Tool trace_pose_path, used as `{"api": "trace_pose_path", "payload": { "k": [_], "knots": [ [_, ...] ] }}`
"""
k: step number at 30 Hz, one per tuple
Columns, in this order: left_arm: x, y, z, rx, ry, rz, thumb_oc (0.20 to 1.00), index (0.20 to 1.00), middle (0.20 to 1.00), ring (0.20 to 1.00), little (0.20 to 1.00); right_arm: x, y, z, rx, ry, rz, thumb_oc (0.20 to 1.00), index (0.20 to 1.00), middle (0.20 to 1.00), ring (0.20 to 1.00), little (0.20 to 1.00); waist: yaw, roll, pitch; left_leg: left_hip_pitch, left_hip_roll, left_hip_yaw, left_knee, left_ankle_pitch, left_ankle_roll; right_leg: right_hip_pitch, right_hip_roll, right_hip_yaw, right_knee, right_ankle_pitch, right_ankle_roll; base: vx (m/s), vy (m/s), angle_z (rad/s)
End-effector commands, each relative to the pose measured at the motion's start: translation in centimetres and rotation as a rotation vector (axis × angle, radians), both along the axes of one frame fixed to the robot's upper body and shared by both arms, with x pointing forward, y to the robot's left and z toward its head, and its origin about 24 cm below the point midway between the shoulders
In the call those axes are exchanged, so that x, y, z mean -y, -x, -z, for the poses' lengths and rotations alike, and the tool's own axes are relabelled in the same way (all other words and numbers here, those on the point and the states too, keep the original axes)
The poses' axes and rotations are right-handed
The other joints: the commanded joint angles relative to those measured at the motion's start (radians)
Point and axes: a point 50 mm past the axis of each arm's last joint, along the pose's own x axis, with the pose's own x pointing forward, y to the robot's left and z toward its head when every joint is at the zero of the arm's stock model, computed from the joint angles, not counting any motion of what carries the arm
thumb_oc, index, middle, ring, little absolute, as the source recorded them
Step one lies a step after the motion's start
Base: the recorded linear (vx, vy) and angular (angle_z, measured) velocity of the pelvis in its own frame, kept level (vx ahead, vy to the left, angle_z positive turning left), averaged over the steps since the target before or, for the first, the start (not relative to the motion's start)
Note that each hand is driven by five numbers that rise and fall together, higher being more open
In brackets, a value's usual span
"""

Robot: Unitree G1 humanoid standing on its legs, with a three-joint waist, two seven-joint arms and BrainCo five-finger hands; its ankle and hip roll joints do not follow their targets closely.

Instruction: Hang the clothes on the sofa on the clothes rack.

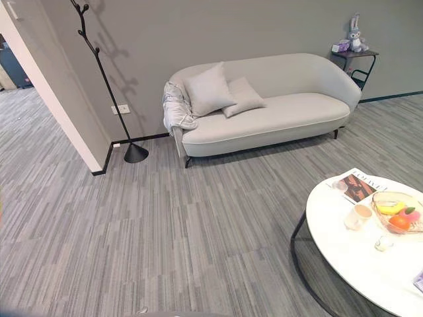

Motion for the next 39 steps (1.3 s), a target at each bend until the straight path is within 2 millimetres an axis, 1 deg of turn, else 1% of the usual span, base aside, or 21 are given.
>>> {"api": "trace_pose_path", "payload": {
  "k": [1, 2, 5, 6, 7, 9, 11, 15, 17, 21, 27, 31, 34, 39],
  "knots": [
    [1.6, -2.8, -0.1, 0.077, 0.029, 0.01, 1.0, 1.0, 1.0, 1.0, 1.0, -1.6, -1.4, 0.3, 0.001, -0.045, 0.016, 1.0, 1.0, 1.0, 1.0, 1.0, 0.002, -0.027, 0.03, 0.03, -0.031, 0.012, -0.052, -0.017, -0.002, 0.066, -0.064, -0.042, -0.135, 0.106, 0.092, -0.02, -0.002, -0.03],
    [1.6, -2.9, -0.1, 0.081, 0.028, 0.025, 1.0, 1.0, 1.0, 1.0, 1.0, -1.6, -1.6, 0.3, 0.007, -0.047, -0.01, 1.0, 1.0, 1.0, 1.0, 1.0, 0.002, -0.027, 0.031, 0.03, -0.031, 0.012, -0.052, -0.017, -0.002, 0.066, -0.064, -0.041, -0.135, 0.106, 0.092, -0.03, -0.001, -0.03],
    [1.8, -3.2, -0.1, 0.09, 0.025, 0.082, 1.0, 1.0, 1.0, 1.0, 1.0, -1.8, -2.6, 0.6, 0.043, -0.071, -0.207, 1.0, 1.0, 1.0, 1.0, 1.0, -0.003, -0.028, 0.033, 0.032, -0.03, 0.018, -0.052, -0.017, -0.002, 0.063, -0.064, -0.035, -0.135, 0.11, 0.09, 0.0, 0.0, -0.02],
    [2.0, -2.9, 0.0, 0.08, 0.034, 0.104, 1.0, 1.0, 1.0, 1.0, 1.0, -2.0, -3.1, 0.7, 0.06, -0.092, -0.338, 1.0, 1.0, 1.0, 1.0, 1.0, -0.007, -0.028, 0.035, 0.033, -0.03, 0.022, -0.052, -0.017, -0.001, 0.061, -0.063, -0.03, -0.135, 0.113, 0.089, -0.01, 0.004, -0.07],
    [2.0, -2.9, 0.0, 0.08, 0.034, 0.104, 1.0, 1.0, 1.0, 1.0, 1.0, -2.0, -3.1, 0.7, 0.06, -0.092, -0.339, 1.0, 1.0, 1.0, 1.0, 1.0, -0.007, -0.028, 0.035, 0.033, -0.03, 0.022, -0.052, -0.017, -0.001, 0.061, -0.063, -0.03, -0.135, 0.113, 0.089, 0.0, 0.003, -0.11],
    [2.1, -2.2, 0.1, 0.057, 0.042, 0.106, 1.0, 1.0, 1.0, 1.0, 1.0, -2.1, -3.6, 0.8, 0.07, -0.105, -0.492, 1.0, 1.0, 1.0, 1.0, 1.0, -0.01, -0.03, 0.034, 0.038, -0.03, 0.028, -0.052, -0.02, -0.001, 0.062, -0.063, -0.026, -0.135, 0.115, 0.089, 0.02, -0.002, -0.11],
    [1.8, -2.0, 0.1, 0.055, 0.037, 0.09, 1.0, 1.0, 1.0, 1.0, 1.0, -2.1, -3.6, 0.8, 0.077, -0.117, -0.544, 1.0, 1.0, 1.0, 1.0, 1.0, -0.01, -0.031, 0.031, 0.043, -0.031, 0.025, -0.052, -0.022, -0.001, 0.068, -0.064, -0.026, -0.135, 0.113, 0.088, 0.03, -0.007, -0.07],
    [1.7, -1.7, 0.1, 0.044, 0.029, 0.111, 1.0, 1.0, 1.0, 1.0, 1.0, -2.0, -3.3, 0.7, 0.067, -0.121, -0.571, 1.0, 1.0, 1.0, 1.0, 1.0, -0.011, -0.029, 0.03, 0.049, -0.03, 0.023, -0.052, -0.024, -0.002, 0.072, -0.066, -0.027, -0.135, 0.112, 0.089, 0.0, 0.0, 0.0],
    [1.7, -1.8, 0.1, 0.037, 0.019, 0.171, 1.0, 1.0, 1.0, 1.0, 1.0, -1.9, -4.1, 0.8, 0.074, -0.116, -0.66, 1.0, 1.0, 1.0, 1.0, 1.0, -0.014, -0.027, 0.03, 0.055, -0.031, 0.023, -0.052, -0.027, -0.002, 0.074, -0.067, -0.024, -0.135, 0.113, 0.088, 0.0, 0.0, 0.0],
    [1.8, -1.2, 0.1, 0.007, 0.023, 0.224, 1.0, 1.0, 1.0, 1.0, 1.0, -2.1, -4.2, 0.8, 0.07, -0.131, -0.714, 1.0, 1.0, 1.0, 1.0, 1.0, -0.018, -0.024, 0.027, 0.065, -0.032, 0.026, -0.052, -0.033, 0.0, 0.081, -0.066, -0.02, -0.135, 0.11, 0.086, 0.02, 0.001, 0.0],
    [1.6, -0.8, 0.1, -0.009, 0.021, 0.235, 1.0, 1.0, 1.0, 1.0, 1.0, -2.2, -3.9, 0.8, 0.064, -0.144, -0.722, 1.0, 1.0, 1.0, 1.0, 1.0, -0.02, -0.025, 0.027, 0.071, -0.031, 0.026, -0.052, -0.036, 0.0, 0.087, -0.065, -0.021, -0.135, 0.107, 0.085, 0.0, 0.0, 0.0],
    [1.6, -0.9, 0.1, -0.009, 0.02, 0.24, 1.0, 1.0, 1.0, 1.0, 1.0, -2.2, -3.9, 0.8, 0.065, -0.146, -0.732, 1.0, 1.0, 1.0, 1.0, 1.0, -0.019, -0.025, 0.029, 0.076, -0.031, 0.024, -0.052, -0.038, 0.001, 0.09, -0.066, -0.02, -0.135, 0.107, 0.084, 0.0, 0.0, 0.0],
    [1.2, -0.7, 0.1, -0.019, 0.012, 0.246, 1.0, 1.0, 1.0, 1.0, 1.0, -2.6, -4.4, 0.9, 0.085, -0.15, -0.745, 1.0, 1.0, 1.0, 1.0, 1.0, -0.015, -0.029, 0.031, 0.077, -0.031, 0.022, -0.052, -0.038, 0.0, 0.092, -0.066, -0.023, -0.135, 0.106, 0.084, 0.0, 0.0, 0.0],
    [1.0, -0.8, 0.1, -0.021, 0.002, 0.25, 1.0, 1.0, 1.0, 1.0, 1.0, -3.0, -4.2, 1.0, 0.086, -0.165, -0.756, 1.0, 1.0, 1.0, 1.0, 1.0, -0.011, -0.033, 0.031, 0.076, -0.031, 0.017, -0.052, -0.038, -0.001, 0.092, -0.066, -0.025, -0.135, 0.104, 0.084, 0.01, -0.013, 0.0]
  ]
}}
